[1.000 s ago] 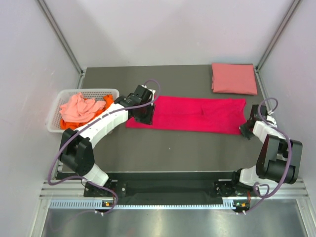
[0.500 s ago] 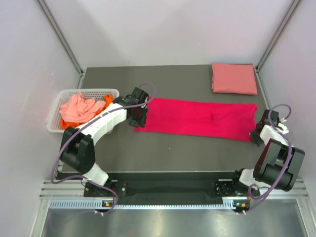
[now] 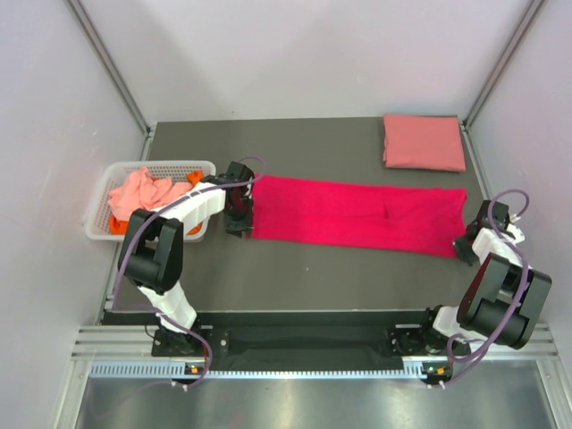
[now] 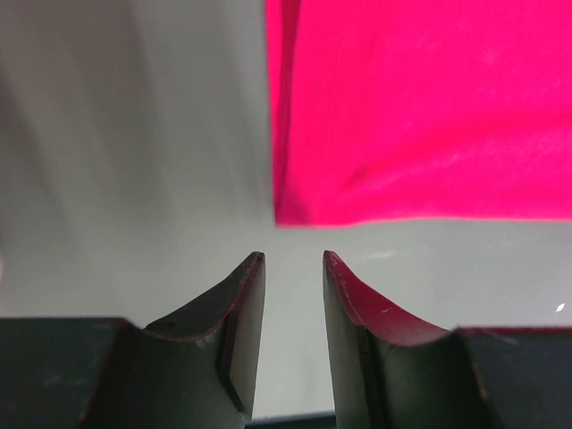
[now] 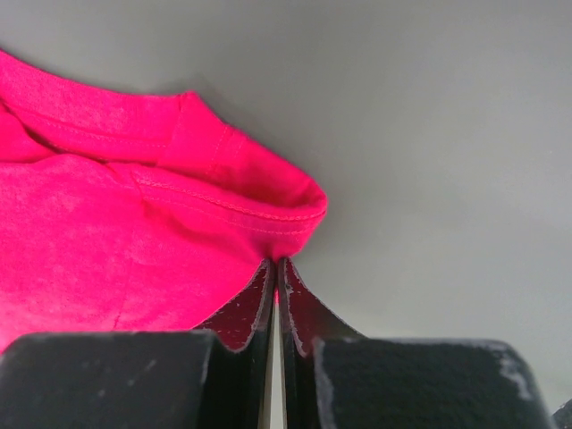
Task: Fold and stack the t-shirts
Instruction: Fold the tshirt
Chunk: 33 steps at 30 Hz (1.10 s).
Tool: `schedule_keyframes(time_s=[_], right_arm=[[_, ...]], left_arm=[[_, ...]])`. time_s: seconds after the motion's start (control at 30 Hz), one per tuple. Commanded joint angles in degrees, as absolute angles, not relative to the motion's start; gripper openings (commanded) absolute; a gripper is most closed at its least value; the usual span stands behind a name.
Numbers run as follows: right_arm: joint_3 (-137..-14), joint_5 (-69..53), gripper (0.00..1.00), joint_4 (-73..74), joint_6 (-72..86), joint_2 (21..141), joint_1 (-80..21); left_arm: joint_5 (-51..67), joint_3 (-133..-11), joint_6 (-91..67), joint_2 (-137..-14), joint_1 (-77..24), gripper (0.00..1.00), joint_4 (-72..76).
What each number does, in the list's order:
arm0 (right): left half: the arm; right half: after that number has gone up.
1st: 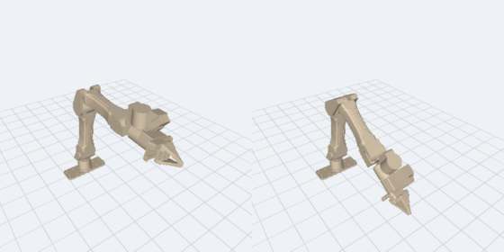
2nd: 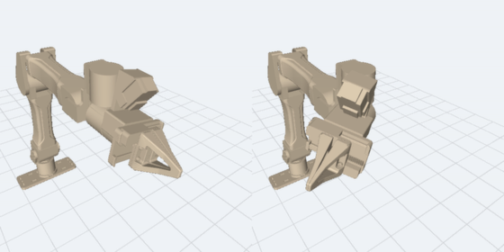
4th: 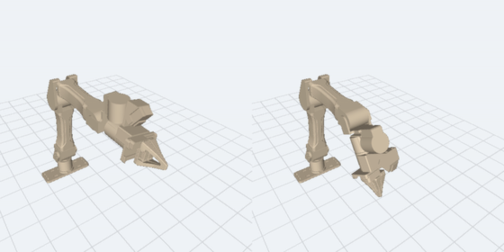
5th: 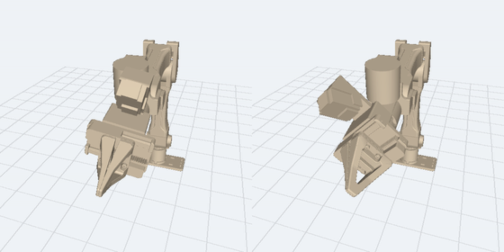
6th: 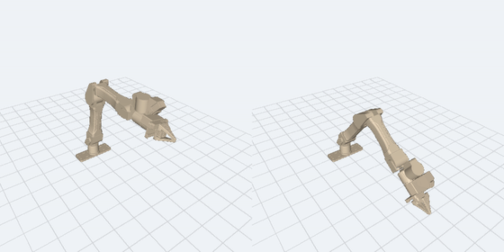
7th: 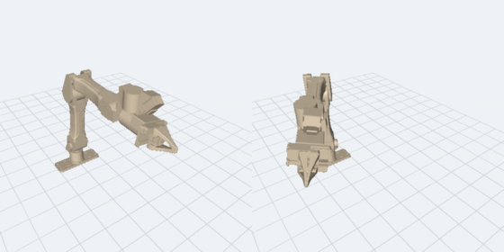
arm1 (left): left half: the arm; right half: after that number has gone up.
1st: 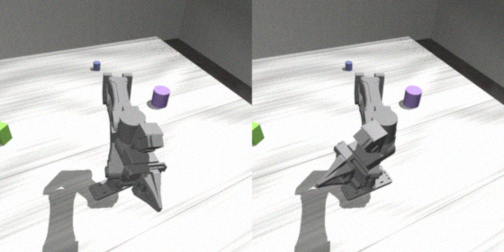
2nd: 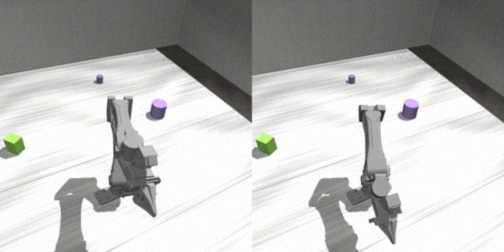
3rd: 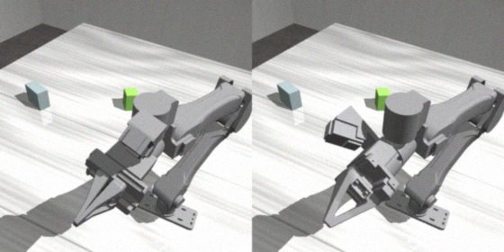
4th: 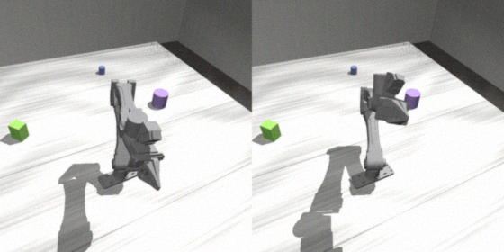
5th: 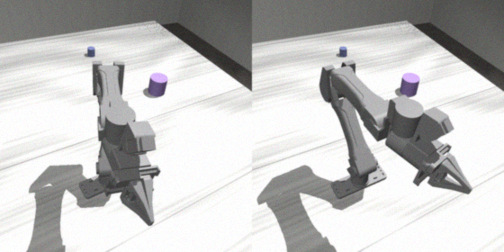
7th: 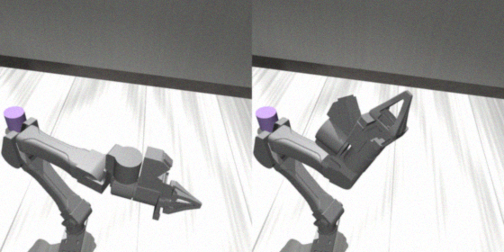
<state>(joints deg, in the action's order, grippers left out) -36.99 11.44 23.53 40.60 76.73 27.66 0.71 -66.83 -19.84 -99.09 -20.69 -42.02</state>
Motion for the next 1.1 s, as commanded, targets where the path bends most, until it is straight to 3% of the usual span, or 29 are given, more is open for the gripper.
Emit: schedule_keyframes(time_s=[0.0,0.33,0.47,0.57,0.6,1.07], right_arm=[[-36.6,10.6,0.00,21.6,39.7,75.6,28.6],[-36.7,10.6,0.00,21.6,39.5,75.4,28.7],[-36.6,11.0,0.00,21.7,39.6,75.4,28.8],[-36.6,11.1,0.00,21.7,39.5,75.5,28.8],[-36.6,11.1,0.00,21.7,39.4,75.5,28.9],[-35.1,8.4,0.00,22.4,38.5,73.9,27.9]], left_arm=[[5.0,-66.2,-21.7,-100.3,-20.7,0.37,-36.5],[0.9,-66.4,-22.9,-104.4,-20.7,0.37,-36.6],[-1.7,-66.5,-23.1,-105.3,-20.7,0.31,-37.3],[-4.5,-66.8,-23.4,-105.5,-20.7,0.11,-38.8],[-5.2,-67.2,-23.6,-105.6,-20.7,0.00,-39.6],[-14.4,-63.6,-26.8,-101.0,-24.7,0.00,-49.3]])
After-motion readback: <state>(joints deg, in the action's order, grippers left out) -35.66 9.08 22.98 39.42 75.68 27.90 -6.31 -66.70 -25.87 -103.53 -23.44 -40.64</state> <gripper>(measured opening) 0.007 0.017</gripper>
